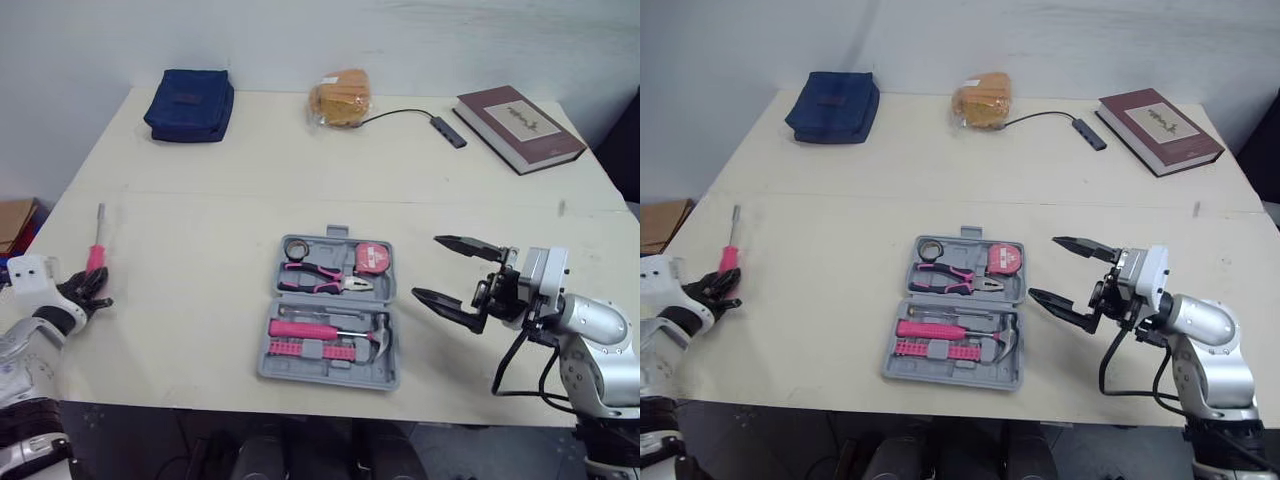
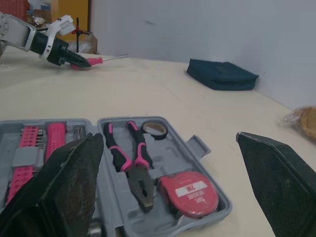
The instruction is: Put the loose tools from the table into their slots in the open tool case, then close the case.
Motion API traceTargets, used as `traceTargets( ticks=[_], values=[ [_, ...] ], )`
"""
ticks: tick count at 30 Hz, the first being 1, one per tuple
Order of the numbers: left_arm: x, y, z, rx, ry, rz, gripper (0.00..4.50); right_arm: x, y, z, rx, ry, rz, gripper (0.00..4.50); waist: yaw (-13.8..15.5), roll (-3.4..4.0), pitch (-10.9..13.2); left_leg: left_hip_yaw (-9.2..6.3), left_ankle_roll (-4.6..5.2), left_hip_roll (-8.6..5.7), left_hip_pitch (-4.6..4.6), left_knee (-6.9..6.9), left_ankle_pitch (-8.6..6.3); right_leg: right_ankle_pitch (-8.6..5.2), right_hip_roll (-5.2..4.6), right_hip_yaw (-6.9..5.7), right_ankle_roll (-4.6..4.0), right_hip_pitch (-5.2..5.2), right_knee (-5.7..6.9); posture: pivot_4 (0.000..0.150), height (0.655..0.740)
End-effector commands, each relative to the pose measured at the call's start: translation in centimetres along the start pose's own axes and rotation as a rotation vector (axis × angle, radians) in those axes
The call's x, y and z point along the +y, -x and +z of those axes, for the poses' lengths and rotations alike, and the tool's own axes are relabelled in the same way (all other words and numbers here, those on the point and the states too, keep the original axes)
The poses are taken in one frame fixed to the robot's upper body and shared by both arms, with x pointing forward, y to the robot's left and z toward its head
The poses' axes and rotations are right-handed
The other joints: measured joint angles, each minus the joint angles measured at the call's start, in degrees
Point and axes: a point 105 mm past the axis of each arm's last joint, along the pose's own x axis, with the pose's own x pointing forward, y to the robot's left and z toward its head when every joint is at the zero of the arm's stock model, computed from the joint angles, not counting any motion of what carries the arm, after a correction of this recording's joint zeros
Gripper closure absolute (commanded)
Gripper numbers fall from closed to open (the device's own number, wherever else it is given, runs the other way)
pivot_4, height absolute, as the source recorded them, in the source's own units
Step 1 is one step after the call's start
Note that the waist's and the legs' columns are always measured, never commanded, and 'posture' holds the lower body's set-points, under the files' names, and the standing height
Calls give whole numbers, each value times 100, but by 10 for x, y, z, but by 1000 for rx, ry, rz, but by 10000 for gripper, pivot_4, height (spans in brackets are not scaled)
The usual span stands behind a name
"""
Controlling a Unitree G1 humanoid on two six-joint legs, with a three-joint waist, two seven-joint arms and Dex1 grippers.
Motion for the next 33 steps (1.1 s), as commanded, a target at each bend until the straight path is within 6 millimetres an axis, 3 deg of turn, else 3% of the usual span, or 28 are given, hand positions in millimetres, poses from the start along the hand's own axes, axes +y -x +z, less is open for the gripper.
traceTargets(
  ticks=[1,5,10,13,17,21,23,29,33],
  values=[
    [-25,0,36,-145,-204,-146,39307,1,4,11,-8,49,8,0,-13,-4,0,1,0,0,1,0,0,0,8,0,0,0,-1,1500,7400],
    [-64,2,50,-226,-298,-362,39307,0,13,9,30,66,14,0,-81,-5,1,11,5,-1,6,3,-1,1,12,4,2,1,2,1500,7400],
    [-115,16,51,-229,-399,-662,39307,0,23,12,53,73,14,0,-117,-4,1,16,5,4,9,1,-2,1,22,11,2,-1,1,1500,7400],
    [-161,32,62,-263,-375,-915,39307,0,31,14,75,74,16,0,-99,-6,2,16,5,7,8,4,-2,1,29,11,2,0,1,1500,7400],
    [-211,65,56,-155,-373,-1256,39307,5,43,8,110,44,28,0,-91,-5,2,13,6,5,9,8,-3,1,28,15,3,4,2,1500,7400],
    [-229,79,55,-60,-401,-1402,39307,7,45,8,118,44,47,0,-117,-2,4,18,5,4,13,10,-2,1,44,24,2,4,1,1500,7400],
    [-236,88,45,40,-426,-1471,39307,7,44,10,113,47,53,0,-123,-2,4,20,2,3,16,10,-2,4,62,29,-3,4,1,1500,7400],
    [-236,94,8,249,-540,-1475,39307,21,37,11,103,23,108,0,-97,7,9,13,-9,7,17,7,-2,-1,80,33,-14,2,1,1500,7400],
    [-242,89,-6,291,-597,-1445,39307,29,31,15,87,-3,128,0,-92,7,9,11,-6,6,13,12,-3,-2,79,33,-15,2,-1,1500,7400]
  ],
)
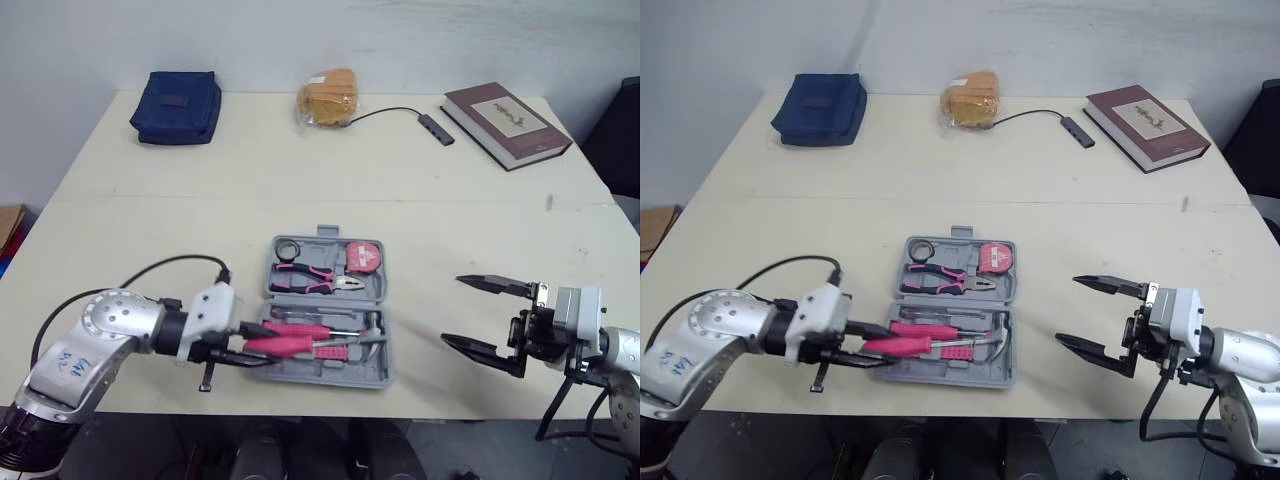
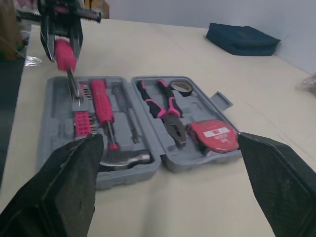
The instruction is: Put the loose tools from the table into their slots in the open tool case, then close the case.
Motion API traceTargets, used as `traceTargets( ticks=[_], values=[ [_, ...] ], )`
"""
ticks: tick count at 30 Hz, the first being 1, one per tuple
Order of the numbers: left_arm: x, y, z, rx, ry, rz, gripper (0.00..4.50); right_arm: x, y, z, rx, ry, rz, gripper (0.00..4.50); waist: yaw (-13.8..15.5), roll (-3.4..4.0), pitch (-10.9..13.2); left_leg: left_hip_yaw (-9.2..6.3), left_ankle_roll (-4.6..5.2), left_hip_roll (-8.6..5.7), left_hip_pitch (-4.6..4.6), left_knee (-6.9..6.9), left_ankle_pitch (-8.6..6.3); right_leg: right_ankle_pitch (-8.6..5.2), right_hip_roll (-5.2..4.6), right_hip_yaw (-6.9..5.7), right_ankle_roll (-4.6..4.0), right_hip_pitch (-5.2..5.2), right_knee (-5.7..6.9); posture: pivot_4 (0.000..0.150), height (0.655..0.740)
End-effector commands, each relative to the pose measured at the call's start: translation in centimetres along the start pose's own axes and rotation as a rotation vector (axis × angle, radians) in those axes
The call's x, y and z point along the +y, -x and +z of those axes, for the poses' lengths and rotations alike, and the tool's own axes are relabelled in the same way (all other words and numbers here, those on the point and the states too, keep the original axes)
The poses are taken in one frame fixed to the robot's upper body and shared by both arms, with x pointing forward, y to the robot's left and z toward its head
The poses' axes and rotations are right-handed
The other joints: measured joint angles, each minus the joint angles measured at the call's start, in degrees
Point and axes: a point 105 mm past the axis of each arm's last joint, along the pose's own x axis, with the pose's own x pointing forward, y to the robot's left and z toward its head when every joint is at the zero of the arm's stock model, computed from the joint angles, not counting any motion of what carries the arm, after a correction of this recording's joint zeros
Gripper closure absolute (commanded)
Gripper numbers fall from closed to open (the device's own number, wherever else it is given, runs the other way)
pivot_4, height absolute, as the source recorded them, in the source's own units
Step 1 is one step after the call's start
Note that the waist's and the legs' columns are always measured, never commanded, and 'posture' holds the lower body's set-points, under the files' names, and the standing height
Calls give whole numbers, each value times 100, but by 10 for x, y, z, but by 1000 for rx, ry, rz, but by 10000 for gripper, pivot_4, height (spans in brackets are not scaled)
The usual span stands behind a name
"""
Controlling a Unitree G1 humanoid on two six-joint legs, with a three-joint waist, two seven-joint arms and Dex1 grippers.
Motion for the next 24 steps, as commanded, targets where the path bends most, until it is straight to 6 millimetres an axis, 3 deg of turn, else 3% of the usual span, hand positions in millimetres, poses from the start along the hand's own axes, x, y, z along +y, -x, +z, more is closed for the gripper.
traceTargets(
  ticks=[1,5,16,22,24],
  values=[
    [-2,-9,0,44,-35,-8,39307,6,-6,12,-39,-2,28,0,1,0,0,0,4,0,0,1,-2,0,-1,0,0,0,0,1500,7400],
    [-3,-19,-17,124,-36,-10,39307,22,-13,8,-30,-36,85,0,4,0,0,-6,23,1,0,-2,-13,-2,1,-2,-4,0,1,1500,7400],
    [0,-28,-23,162,-50,2,39307,27,-2,-1,19,-63,69,0,14,1,-1,-10,29,-1,2,5,-14,-1,-1,-3,-3,6,3,1500,7400],
    [9,-24,-20,155,-3,47,39307,28,0,-1,25,-68,55,0,21,1,-1,-14,30,-2,6,8,-13,-1,-2,-3,-2,12,5,1500,7400],
    [6,-25,-14,134,-39,26,28770,29,0,-1,28,-71,55,0,19,1,-1,-15,31,-3,6,10,-12,-1,-1,-3,-2,13,7,1500,7400]
  ],
)
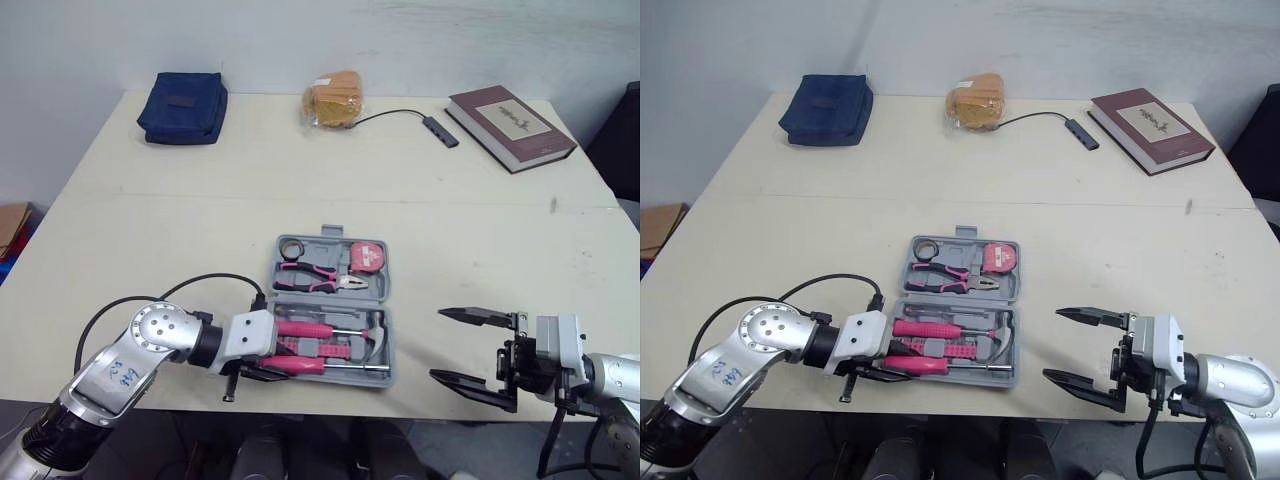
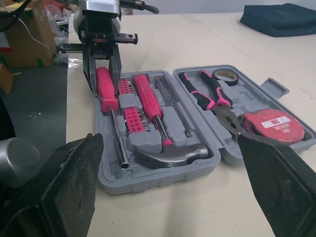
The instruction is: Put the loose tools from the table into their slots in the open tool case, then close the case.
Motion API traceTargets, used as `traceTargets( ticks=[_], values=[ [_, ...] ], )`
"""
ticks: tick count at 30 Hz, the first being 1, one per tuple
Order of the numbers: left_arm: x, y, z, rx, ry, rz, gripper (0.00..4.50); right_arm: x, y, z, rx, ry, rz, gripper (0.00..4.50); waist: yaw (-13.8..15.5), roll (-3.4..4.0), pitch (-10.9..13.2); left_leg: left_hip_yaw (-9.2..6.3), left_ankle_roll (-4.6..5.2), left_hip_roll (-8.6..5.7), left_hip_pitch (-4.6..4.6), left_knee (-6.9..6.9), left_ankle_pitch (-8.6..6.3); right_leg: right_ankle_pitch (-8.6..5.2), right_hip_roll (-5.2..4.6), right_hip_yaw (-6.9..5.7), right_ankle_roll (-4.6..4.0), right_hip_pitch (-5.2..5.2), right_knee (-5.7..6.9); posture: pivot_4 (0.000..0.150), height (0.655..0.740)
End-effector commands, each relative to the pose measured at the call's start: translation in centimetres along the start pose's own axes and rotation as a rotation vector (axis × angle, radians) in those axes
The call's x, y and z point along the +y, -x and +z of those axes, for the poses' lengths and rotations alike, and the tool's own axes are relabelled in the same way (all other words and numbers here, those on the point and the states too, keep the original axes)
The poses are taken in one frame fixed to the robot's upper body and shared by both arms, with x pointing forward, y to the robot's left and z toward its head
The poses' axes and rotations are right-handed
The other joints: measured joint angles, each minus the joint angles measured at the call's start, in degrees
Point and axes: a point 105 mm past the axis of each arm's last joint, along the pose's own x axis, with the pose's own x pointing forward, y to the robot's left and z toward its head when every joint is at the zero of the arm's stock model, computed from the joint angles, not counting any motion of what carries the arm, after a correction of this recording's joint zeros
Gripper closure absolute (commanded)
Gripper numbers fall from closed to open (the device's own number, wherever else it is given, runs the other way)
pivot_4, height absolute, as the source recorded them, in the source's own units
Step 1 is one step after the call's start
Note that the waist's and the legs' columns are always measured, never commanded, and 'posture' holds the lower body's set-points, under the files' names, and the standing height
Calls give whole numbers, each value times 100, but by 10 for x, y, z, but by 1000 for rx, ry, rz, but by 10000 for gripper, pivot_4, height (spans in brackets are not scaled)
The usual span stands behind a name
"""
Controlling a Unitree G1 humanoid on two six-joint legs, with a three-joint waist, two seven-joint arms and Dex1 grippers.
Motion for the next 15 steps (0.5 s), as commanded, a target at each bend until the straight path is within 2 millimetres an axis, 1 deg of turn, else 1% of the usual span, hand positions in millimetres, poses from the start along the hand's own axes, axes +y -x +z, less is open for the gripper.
traceTargets(
  ticks=[1,3,5,7,9,11,13,14,15],
  values=[
    [3,3,5,-11,-41,23,24997,1,2,9,-4,40,-1,0,-2,0,0,-1,0,0,0,0,0,0,0,0,0,0,1,1500,7400],
    [-3,4,13,-53,-78,-5,15713,2,3,8,1,33,-1,0,-1,0,0,-2,0,1,-2,-1,0,0,1,-1,0,-1,1,1500,7400],
    [-1,6,18,-88,-97,21,6438,4,3,7,5,22,-1,0,-1,0,0,-4,-2,1,-5,-1,1,0,2,-3,-1,-3,-1,1500,7400],
    [1,7,21,-106,-119,38,6438,4,3,7,6,16,-2,0,-3,0,0,-3,-2,1,-6,0,1,0,1,-2,0,-3,-1,1500,7400],
    [5,11,27,-160,-119,69,6438,5,2,7,5,12,-2,0,-7,0,0,-3,-2,1,-4,1,1,0,1,-2,0,-2,1,1500,7400],
    [3,11,37,-262,-149,55,6438,4,2,7,5,6,-8,0,-7,0,0,-4,-2,2,-4,2,1,0,1,-2,0,-2,2,1500,7400],
    [3,12,45,-376,-131,56,11841,3,3,5,11,1,-18,0,-5,0,0,-4,-2,1,-4,2,1,0,1,-3,0,-1,3,1500,7400],
    [3,11,42,-381,-106,49,15212,3,4,4,16,-3,-22,0,-5,-1,0,-4,-3,1,-4,3,2,0,0,-2,0,-1,3,1500,7400],
    [3,10,39,-377,-91,43,20200,3,4,4,19,-6,-24,0,-10,-2,0,-5,-5,2,-6,5,3,0,2,-4,0,-1,3,1500,7400]
  ],
)
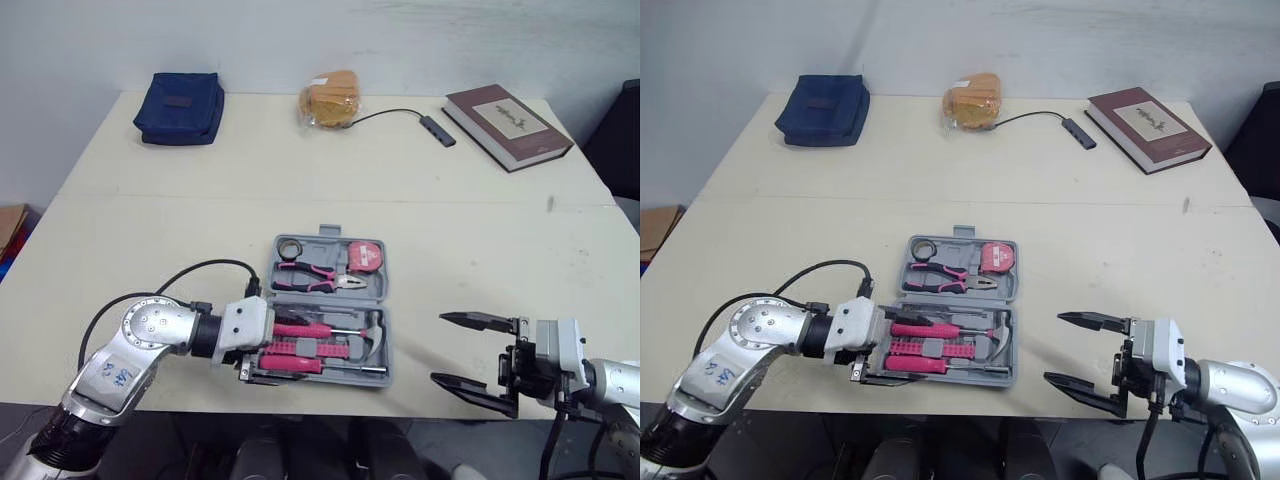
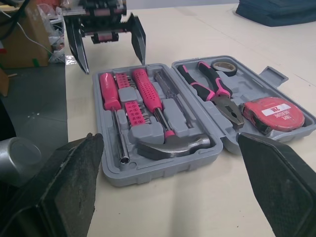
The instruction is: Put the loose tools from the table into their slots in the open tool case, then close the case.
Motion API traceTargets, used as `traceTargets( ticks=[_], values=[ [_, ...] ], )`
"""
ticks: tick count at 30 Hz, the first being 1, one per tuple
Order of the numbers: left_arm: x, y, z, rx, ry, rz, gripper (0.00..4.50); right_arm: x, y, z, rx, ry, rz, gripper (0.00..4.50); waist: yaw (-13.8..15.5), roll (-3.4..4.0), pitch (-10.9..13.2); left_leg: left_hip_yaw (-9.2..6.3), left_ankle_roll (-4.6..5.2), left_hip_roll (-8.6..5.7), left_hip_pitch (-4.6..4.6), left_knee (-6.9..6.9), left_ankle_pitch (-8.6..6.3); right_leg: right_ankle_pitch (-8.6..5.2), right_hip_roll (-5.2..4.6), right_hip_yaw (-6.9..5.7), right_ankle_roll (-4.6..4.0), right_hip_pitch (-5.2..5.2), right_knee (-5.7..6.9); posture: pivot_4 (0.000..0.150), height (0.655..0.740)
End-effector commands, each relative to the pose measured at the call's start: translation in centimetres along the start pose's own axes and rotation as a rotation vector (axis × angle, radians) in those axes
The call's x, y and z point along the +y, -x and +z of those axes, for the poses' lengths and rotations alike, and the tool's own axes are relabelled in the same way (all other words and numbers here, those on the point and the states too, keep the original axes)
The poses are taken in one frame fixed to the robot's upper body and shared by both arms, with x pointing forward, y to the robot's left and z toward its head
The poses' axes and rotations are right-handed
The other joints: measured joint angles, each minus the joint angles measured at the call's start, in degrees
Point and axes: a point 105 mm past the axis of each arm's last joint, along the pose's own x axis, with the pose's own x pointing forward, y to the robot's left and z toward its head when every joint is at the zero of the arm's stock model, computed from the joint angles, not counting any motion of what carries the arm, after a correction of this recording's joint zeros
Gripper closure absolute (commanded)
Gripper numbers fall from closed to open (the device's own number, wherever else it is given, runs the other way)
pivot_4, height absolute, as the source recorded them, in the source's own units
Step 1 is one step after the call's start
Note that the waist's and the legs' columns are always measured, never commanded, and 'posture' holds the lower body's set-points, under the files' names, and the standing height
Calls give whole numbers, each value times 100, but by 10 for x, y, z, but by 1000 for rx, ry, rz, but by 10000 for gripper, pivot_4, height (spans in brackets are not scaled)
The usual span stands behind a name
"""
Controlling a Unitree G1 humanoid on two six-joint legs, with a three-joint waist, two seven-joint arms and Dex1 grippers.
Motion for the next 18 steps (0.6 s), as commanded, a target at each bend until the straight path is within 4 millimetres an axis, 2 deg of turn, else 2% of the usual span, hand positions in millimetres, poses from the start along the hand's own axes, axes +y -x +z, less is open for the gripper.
traceTargets(
  ticks=[1,4,5,12,18],
  values=[
    [-5,4,-6,-19,30,-34,24294,0,4,6,4,27,-12,0,-7,0,-1,0,-3,0,0,0,2,0,2,0,0,0,0,1500,7400],
    [-7,-3,-16,6,44,-52,40276,0,7,4,16,24,-24,0,-3,0,-1,0,-4,-1,2,0,2,0,5,-1,0,0,1,1500,7400],
    [-8,-5,-20,16,45,-62,44207,0,8,3,19,24,-31,0,-2,0,-1,0,-2,-1,2,1,2,0,5,-1,0,0,1,1500,7400],
    [-12,-14,-36,51,116,-79,44709,3,12,0,33,13,-50,0,-2,0,-1,-3,-1,-1,0,2,0,0,4,-2,0,1,-1,1500,7400],
    [-13,-16,-60,170,193,-58,44709,9,13,-4,36,-6,-61,0,0,4,-6,-5,0,0,4,1,0,0,4,-3,0,6,0,1500,7400]
  ],
)
